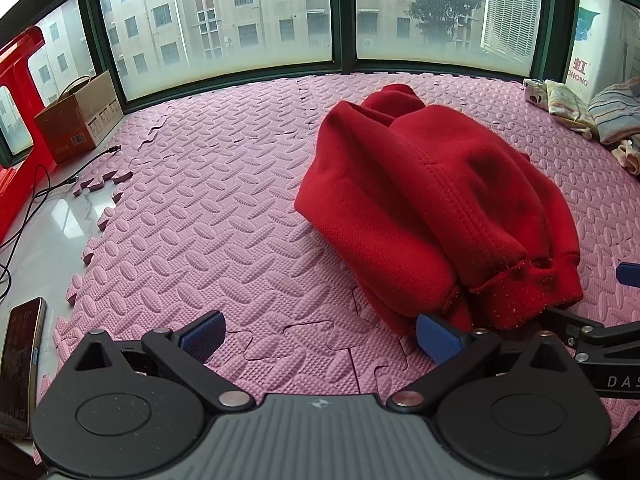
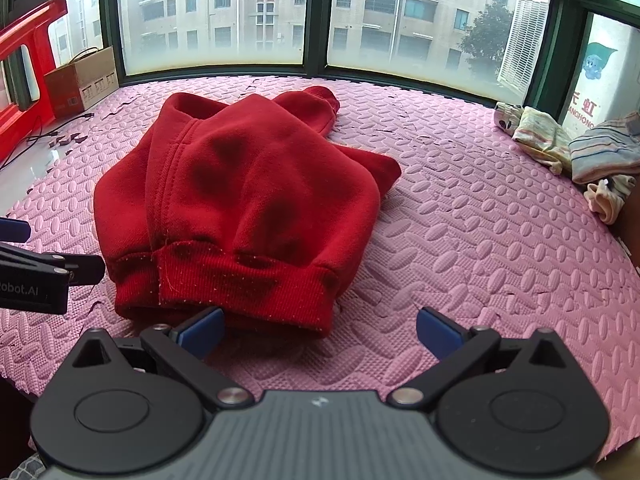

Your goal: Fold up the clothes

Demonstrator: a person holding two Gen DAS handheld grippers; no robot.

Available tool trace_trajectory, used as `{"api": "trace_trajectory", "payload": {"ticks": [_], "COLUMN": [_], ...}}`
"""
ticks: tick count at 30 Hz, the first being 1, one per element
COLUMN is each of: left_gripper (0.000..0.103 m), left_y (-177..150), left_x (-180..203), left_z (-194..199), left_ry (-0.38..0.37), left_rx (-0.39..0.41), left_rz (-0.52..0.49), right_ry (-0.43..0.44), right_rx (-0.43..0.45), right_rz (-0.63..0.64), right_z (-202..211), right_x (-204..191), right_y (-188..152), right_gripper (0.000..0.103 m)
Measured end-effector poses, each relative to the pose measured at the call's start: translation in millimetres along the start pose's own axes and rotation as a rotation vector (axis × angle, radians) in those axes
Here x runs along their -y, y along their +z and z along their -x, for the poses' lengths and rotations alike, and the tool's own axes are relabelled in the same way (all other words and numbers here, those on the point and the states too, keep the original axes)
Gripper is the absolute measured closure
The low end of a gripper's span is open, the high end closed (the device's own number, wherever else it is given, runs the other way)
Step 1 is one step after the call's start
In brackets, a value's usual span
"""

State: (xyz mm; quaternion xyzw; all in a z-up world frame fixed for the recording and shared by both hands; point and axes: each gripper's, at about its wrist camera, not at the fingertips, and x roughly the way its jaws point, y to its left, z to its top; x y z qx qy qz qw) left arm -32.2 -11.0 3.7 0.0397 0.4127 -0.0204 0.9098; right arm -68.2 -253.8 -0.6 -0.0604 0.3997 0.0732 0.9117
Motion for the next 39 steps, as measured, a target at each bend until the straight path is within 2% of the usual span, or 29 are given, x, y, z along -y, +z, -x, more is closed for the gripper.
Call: {"api": "trace_trajectory", "payload": {"ticks": [15,24,36,39], "left_gripper": [0.0,0.0,0.001,0.006], "left_y": [11,22,42,49], "left_x": [-6,-14,-20,-24], "left_z": [1,6,-2,-9], "left_ry": [-0.003,-0.015,-0.027,-0.031], "left_rx": [0.011,0.044,0.066,0.064], "left_rz": [0.014,0.036,0.048,0.058], "right_ry": [0.018,0.032,0.077,0.086], "right_rx": [0.017,0.03,0.091,0.107], "right_rz": [0.023,0.036,0.035,0.018], "right_z": [3,5,11,10], "right_x": [-3,-2,4,10], "right_y": [9,15,38,51], "right_gripper": [0.0,0.0,0.0,0.001]}}
